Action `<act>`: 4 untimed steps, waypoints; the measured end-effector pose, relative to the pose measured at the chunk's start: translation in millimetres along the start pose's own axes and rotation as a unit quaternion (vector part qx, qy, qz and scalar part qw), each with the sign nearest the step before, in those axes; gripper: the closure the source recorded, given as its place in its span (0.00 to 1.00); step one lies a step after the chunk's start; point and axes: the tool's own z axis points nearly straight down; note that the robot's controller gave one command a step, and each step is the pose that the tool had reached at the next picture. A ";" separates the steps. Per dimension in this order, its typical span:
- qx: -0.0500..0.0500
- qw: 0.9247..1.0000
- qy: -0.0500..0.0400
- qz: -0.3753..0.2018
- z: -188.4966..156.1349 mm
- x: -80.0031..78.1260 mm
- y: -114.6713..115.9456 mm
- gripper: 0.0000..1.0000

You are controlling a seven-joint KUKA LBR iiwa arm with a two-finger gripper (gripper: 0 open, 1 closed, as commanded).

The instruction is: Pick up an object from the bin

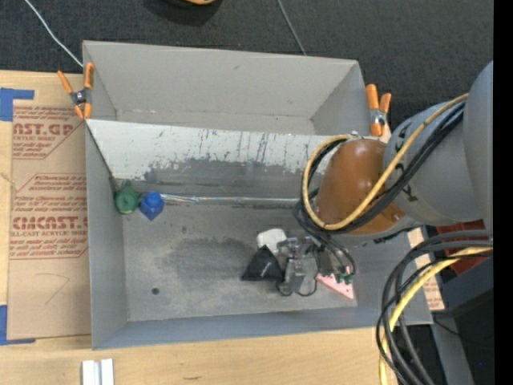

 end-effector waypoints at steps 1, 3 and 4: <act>0.000 1.000 -0.002 0.000 -12.3 -0.7 0.0 1.00; 0.000 1.000 -0.003 0.000 -22.2 -1.3 0.0 1.00; 0.000 1.000 0.000 0.000 -29.3 0.0 0.3 1.00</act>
Offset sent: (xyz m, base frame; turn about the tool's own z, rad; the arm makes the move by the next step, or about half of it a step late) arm 0.0001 -0.0002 0.0007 0.0000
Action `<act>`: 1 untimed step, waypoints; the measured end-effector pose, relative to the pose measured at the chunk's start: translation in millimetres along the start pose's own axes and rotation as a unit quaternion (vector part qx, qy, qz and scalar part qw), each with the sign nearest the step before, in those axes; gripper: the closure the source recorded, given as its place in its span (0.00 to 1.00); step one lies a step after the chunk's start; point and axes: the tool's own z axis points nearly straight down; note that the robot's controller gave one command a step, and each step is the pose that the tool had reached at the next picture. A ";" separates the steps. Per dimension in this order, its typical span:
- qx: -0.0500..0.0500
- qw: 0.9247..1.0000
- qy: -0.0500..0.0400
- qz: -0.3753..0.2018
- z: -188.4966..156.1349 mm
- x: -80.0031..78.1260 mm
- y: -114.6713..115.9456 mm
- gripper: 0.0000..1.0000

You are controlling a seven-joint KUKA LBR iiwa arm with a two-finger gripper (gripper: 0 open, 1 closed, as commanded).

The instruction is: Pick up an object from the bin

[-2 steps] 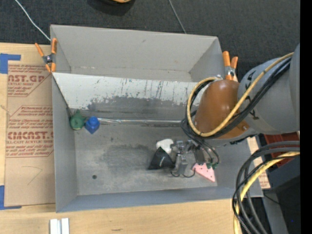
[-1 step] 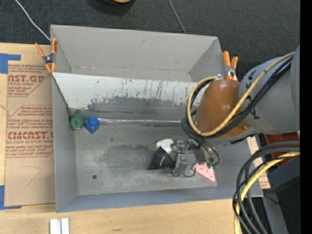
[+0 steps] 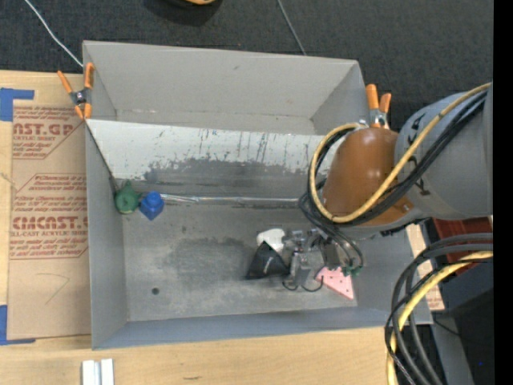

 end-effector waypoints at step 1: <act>0.000 1.000 -0.002 0.000 -9.8 -0.9 0.0 1.00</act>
Offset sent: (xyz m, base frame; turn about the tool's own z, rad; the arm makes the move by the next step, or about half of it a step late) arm 0.0000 0.0000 0.0561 0.0000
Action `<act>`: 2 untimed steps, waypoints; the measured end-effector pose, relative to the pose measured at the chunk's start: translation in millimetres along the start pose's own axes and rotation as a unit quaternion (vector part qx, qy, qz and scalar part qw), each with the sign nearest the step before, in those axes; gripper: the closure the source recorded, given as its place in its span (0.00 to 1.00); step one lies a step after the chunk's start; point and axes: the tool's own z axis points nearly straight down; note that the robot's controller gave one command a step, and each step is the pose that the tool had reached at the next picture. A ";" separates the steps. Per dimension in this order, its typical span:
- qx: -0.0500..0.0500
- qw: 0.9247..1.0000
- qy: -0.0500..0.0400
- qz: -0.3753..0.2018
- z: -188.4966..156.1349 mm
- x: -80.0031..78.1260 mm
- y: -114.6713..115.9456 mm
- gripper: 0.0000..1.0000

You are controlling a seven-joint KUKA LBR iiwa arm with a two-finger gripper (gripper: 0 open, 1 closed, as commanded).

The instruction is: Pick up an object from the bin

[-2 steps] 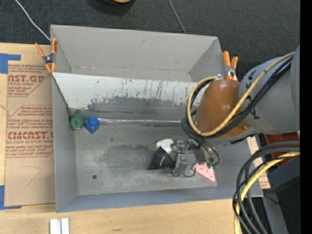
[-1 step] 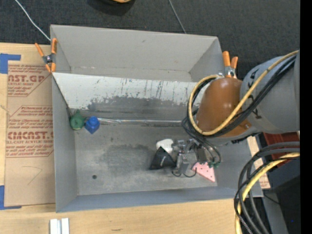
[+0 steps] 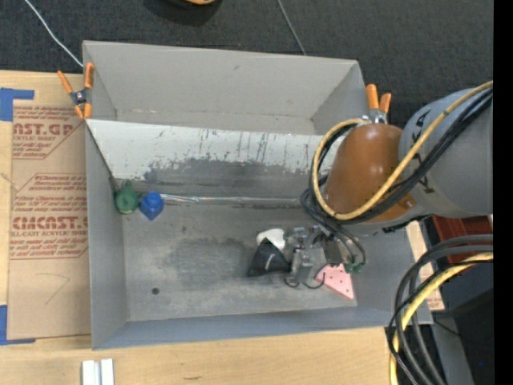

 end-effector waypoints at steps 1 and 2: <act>0.000 1.000 0.002 0.000 -9.6 0.9 0.2 1.00; 0.000 1.000 0.002 0.000 -23.9 0.7 0.3 1.00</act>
Offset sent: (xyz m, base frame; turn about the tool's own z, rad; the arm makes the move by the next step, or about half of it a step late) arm 0.0000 0.0000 0.0515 0.0000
